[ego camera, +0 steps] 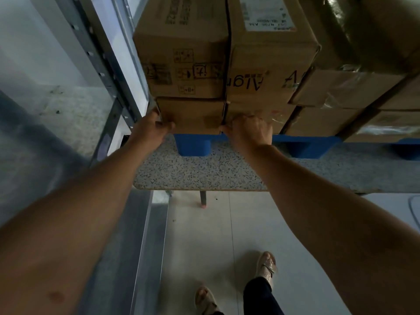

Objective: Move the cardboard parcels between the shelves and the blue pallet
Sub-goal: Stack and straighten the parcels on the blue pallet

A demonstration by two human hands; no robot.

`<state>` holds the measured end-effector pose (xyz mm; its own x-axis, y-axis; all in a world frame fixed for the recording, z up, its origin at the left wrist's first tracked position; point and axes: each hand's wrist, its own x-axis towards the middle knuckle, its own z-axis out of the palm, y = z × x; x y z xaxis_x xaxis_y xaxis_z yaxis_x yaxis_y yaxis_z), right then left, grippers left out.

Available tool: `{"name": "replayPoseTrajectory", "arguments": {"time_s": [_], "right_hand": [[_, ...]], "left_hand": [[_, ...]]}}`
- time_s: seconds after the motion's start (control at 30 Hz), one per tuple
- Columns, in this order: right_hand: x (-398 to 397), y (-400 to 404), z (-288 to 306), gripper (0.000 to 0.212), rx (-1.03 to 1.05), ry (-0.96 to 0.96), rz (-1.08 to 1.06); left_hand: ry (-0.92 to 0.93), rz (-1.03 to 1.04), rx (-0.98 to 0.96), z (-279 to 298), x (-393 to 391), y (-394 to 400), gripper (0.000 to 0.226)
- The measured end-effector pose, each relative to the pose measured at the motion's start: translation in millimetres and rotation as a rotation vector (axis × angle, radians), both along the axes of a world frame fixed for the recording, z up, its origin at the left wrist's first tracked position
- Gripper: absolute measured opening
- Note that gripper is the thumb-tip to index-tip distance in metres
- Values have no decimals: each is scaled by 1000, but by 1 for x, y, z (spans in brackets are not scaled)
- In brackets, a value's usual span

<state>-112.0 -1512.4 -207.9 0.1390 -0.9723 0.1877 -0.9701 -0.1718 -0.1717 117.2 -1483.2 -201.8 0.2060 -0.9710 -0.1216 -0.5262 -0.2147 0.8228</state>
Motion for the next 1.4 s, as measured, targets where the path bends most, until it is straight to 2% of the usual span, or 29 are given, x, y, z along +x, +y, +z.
{"name": "replayPoseTrajectory", "arguments": {"time_s": [0.17,0.37,0.57,0.73,0.83,0.9,0.97,1.07,1.17,1.4], "right_hand": [[1,-2,3,45,29,31,-2],[5,-3,0,48,57,75,-12],[7,-3,-4,47,81,67,-18],[-13,16,6,36,-11,6,-29],[-37,25,9,40,33,92,-75],[-56,29,11,43,49,141,-98],[-77,31,13,43,61,140,-129],[-112,31,14,44,70,143,-178],[-144,28,13,47,67,158,-205],[-181,8,8,39,-6,104,-135]], "left_hand": [[79,3,8,1,1,-6,26],[196,25,40,-4,-2,-12,43],[224,42,74,-5,-3,-11,38],[63,64,35,1,-13,4,52],[-88,177,2,2,-31,22,56],[-92,155,-47,2,-48,30,59],[-174,128,-38,5,-69,34,61],[-199,182,19,4,-102,31,61],[-243,106,104,0,-142,25,55],[-460,42,-16,3,-234,-3,43]]}}
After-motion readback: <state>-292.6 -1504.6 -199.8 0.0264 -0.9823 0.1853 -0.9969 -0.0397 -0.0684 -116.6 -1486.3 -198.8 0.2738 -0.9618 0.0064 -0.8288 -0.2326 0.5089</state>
